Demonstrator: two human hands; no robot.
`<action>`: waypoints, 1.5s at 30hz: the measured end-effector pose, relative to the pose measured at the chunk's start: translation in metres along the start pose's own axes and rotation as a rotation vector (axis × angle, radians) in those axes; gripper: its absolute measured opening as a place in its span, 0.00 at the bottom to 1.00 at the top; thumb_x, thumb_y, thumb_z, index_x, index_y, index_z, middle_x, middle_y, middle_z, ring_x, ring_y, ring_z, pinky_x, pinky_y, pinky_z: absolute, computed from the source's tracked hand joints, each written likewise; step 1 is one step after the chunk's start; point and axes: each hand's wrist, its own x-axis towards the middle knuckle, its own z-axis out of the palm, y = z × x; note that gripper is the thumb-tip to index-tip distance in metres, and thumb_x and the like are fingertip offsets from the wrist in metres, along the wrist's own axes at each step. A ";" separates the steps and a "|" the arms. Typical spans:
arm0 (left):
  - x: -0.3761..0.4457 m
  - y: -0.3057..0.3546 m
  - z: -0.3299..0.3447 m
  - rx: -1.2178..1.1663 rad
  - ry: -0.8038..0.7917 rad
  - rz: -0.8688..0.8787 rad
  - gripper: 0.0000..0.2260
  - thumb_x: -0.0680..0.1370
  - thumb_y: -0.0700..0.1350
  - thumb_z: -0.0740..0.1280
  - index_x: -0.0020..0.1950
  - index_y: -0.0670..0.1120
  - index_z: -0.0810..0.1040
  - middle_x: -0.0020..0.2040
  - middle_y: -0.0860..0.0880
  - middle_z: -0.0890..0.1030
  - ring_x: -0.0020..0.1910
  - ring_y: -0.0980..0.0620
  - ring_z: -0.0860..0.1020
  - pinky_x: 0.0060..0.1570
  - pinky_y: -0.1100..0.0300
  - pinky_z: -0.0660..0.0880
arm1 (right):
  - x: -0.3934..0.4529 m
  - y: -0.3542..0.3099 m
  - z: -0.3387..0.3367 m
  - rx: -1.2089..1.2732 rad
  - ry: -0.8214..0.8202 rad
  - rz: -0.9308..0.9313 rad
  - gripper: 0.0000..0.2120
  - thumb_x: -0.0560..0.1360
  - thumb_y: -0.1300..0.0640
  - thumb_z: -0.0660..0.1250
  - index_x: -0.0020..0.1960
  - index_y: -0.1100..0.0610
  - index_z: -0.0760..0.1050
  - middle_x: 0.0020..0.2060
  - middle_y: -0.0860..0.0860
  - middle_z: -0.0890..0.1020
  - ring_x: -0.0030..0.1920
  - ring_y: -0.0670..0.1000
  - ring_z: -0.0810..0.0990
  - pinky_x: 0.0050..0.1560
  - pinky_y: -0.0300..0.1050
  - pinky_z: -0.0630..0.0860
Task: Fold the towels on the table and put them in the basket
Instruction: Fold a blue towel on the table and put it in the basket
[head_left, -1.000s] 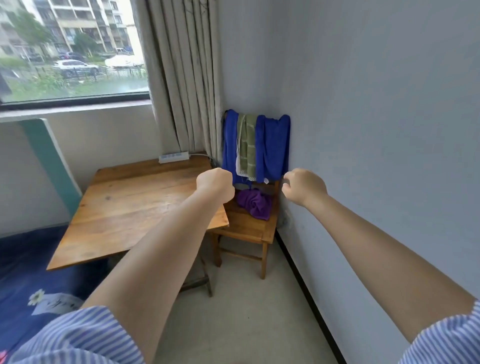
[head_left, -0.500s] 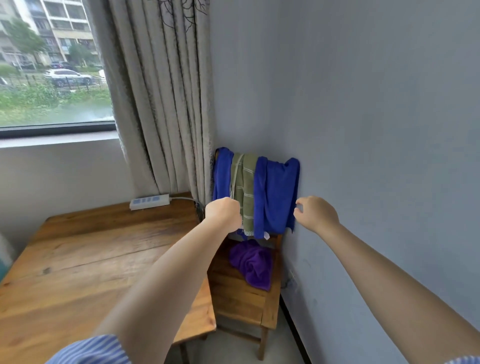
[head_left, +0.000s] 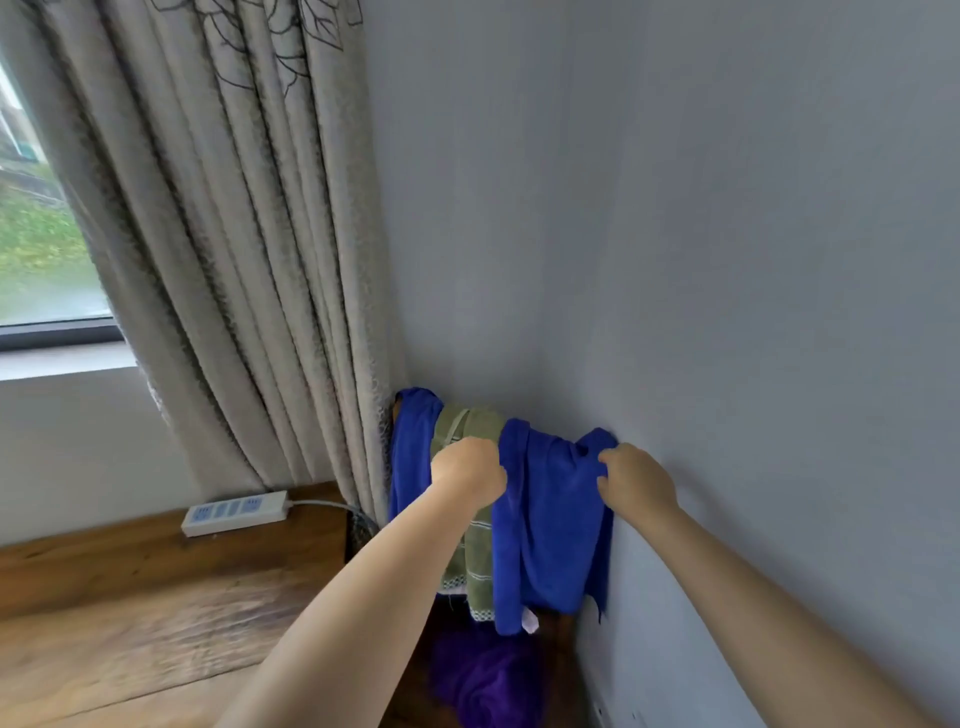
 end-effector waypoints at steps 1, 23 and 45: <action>0.012 0.003 0.002 -0.015 -0.013 0.005 0.16 0.79 0.41 0.56 0.30 0.45 0.61 0.30 0.51 0.64 0.27 0.54 0.63 0.25 0.63 0.58 | 0.011 0.001 0.006 -0.010 -0.006 -0.017 0.12 0.75 0.64 0.56 0.34 0.56 0.65 0.43 0.51 0.73 0.49 0.54 0.73 0.35 0.39 0.65; 0.131 0.026 0.052 0.099 -0.090 0.198 0.09 0.77 0.33 0.56 0.51 0.42 0.73 0.58 0.43 0.76 0.55 0.46 0.76 0.39 0.60 0.68 | 0.082 0.021 0.062 -0.027 0.184 -0.122 0.12 0.52 0.71 0.78 0.30 0.61 0.77 0.34 0.54 0.82 0.32 0.53 0.81 0.25 0.35 0.74; -0.038 -0.057 -0.107 -0.747 0.735 -0.113 0.07 0.78 0.39 0.61 0.48 0.38 0.79 0.38 0.47 0.76 0.42 0.48 0.75 0.47 0.56 0.74 | 0.021 -0.122 -0.085 0.623 0.732 -0.452 0.08 0.68 0.67 0.61 0.38 0.65 0.79 0.32 0.58 0.81 0.34 0.59 0.79 0.37 0.39 0.68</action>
